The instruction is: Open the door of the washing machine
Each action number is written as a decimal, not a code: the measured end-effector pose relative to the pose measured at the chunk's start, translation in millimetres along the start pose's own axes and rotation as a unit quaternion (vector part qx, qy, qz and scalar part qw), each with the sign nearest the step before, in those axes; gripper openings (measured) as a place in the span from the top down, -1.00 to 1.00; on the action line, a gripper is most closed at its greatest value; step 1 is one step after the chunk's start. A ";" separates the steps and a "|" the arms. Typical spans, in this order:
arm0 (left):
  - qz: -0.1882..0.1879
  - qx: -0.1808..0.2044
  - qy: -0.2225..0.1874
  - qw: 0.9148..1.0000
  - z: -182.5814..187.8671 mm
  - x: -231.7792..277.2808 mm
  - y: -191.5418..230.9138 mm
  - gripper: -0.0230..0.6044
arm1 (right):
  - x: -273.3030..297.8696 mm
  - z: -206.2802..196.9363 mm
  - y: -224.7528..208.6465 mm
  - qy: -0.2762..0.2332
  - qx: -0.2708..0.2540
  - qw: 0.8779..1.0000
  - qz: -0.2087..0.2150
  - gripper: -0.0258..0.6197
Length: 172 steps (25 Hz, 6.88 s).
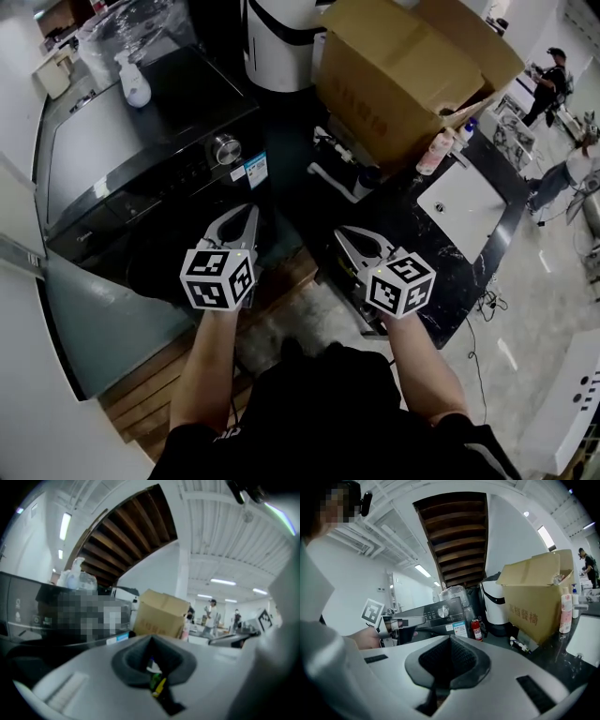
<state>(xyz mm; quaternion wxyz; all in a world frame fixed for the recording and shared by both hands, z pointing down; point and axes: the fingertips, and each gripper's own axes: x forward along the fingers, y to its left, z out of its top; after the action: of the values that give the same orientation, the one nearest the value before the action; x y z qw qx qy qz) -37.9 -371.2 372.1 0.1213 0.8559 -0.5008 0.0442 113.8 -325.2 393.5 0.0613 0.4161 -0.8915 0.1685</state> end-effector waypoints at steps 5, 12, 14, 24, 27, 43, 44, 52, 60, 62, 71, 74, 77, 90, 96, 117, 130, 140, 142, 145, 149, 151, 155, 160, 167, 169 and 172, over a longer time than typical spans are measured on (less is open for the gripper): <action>0.020 -0.003 0.000 1.000 4.4 13.6 18.8 0.90 | 26.4 12.0 -10.1 0.003 -0.007 1.000 0.022 0.94; 0.060 -0.005 -0.010 0.998 17.4 35.3 38.3 0.90 | 68.4 23.2 -33.6 0.031 -0.031 0.997 0.070 0.93; 0.073 -0.006 -0.012 0.997 18.0 40.6 42.1 0.90 | 80.7 27.3 -39.7 0.043 -0.042 0.994 0.086 0.91; 0.148 -0.041 0.010 0.988 -8.4 39.7 75.7 0.90 | 152.8 14.0 -38.8 0.113 -0.106 0.972 0.177 0.67; 0.163 -0.048 0.016 0.985 -16.7 34.2 85.2 0.90 | 178.2 3.5 -24.8 0.137 -0.125 0.961 0.208 0.55; 0.221 -0.085 0.036 0.971 -49.7 2.8 110.6 0.90 | 255.2 -79.6 24.0 0.249 -0.224 0.894 0.298 0.30; 0.224 -0.087 0.037 0.970 -51.6 0.7 111.4 0.90 | 258.4 -83.0 23.6 0.253 -0.232 0.891 0.298 0.30; 0.248 -0.108 0.039 0.962 -63.2 -17.9 120.5 0.90 | 277.9 -107.5 33.6 0.276 -0.313 0.851 0.319 0.29; 0.264 -0.117 0.041 0.957 -69.3 -35.4 126.4 0.90 | 286.2 -116.9 35.9 0.286 -0.331 0.841 0.318 0.30; 0.265 -0.120 0.043 0.956 -71.7 -38.1 127.9 0.90 | 286.7 -117.9 35.9 0.285 -0.345 0.835 0.319 0.32; 0.265 -0.143 0.048 0.952 -91.0 -45.4 127.9 0.90 | 288.3 -128.8 35.8 0.282 -0.489 0.760 0.323 0.47; 0.263 -0.152 0.050 0.951 -99.1 -46.5 124.8 0.90 | 289.9 -128.0 35.4 0.273 -0.490 0.765 0.317 0.54; 0.260 -0.155 0.049 0.952 -100.7 -47.2 121.2 0.90 | 290.9 -127.8 35.1 0.258 -0.483 0.779 0.307 0.54; 0.266 -0.166 0.048 0.949 -108.7 -65.3 104.7 0.90 | 290.9 -127.6 34.5 0.265 -0.466 0.794 0.287 0.52; 0.274 -0.167 0.056 0.945 -118.2 -78.5 99.3 0.90 | 291.0 -126.6 33.8 0.253 -0.453 0.811 0.270 0.51; 0.258 -0.146 0.056 0.953 -136.2 -139.6 114.3 0.90 | 296.3 -129.3 34.4 0.254 -0.416 0.849 0.203 0.40; 0.251 -0.148 0.045 0.956 -129.9 -137.1 119.8 0.90 | 257.8 -140.5 42.6 0.255 -0.413 0.840 0.244 0.47; 0.227 -0.127 0.044 0.965 -119.7 -115.4 79.7 0.88 | 184.0 -169.0 70.8 0.242 -0.355 0.872 0.233 0.52; 0.234 -0.120 0.048 0.964 -120.7 -115.5 71.0 0.85 | 171.5 -172.7 74.5 0.238 -0.340 0.879 0.236 0.54; 0.255 -0.121 0.052 0.958 -124.2 -119.2 59.9 0.62 | 152.7 -176.9 80.2 0.229 -0.318 0.884 0.255 0.57; 0.278 -0.133 0.059 0.950 -130.3 -125.8 40.9 0.39 | 132.5 -179.4 93.6 0.221 -0.305 0.880 0.288 0.67; 0.278 -0.125 0.074 0.950 -139.3 -129.0 26.4 0.35 | 117.0 -189.6 102.4 0.226 -0.303 0.874 0.305 0.69; 0.292 -0.118 0.074 0.946 -141.9 -134.0 22.8 0.28 | 99.4 -192.3 115.9 0.218 -0.298 0.873 0.320 0.71; 0.315 -0.136 0.052 0.938 -138.1 -151.7 21.1 0.23 | 73.2 -202.6 137.7 0.217 -0.277 0.869 0.347 0.73; 0.343 -0.154 0.054 0.925 -149.7 -178.9 9.1 0.21 | 26.2 -218.1 164.4 0.224 -0.270 0.850 0.393 0.73; 0.352 -0.158 0.052 0.921 -151.4 -188.7 9.2 0.21 | 14.9 -224.4 174.0 0.229 -0.278 0.840 0.406 0.73; 0.354 -0.157 0.059 0.920 -154.7 -199.8 7.4 0.21 | 2.1 -231.9 191.4 0.235 -0.284 0.829 0.421 0.73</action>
<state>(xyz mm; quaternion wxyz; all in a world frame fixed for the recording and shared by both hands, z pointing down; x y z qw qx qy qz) -136.0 -166.7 483.4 0.2597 0.5883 -0.7638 0.0551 -40.7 -130.9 563.2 0.3078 -0.0875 -0.9474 0.0100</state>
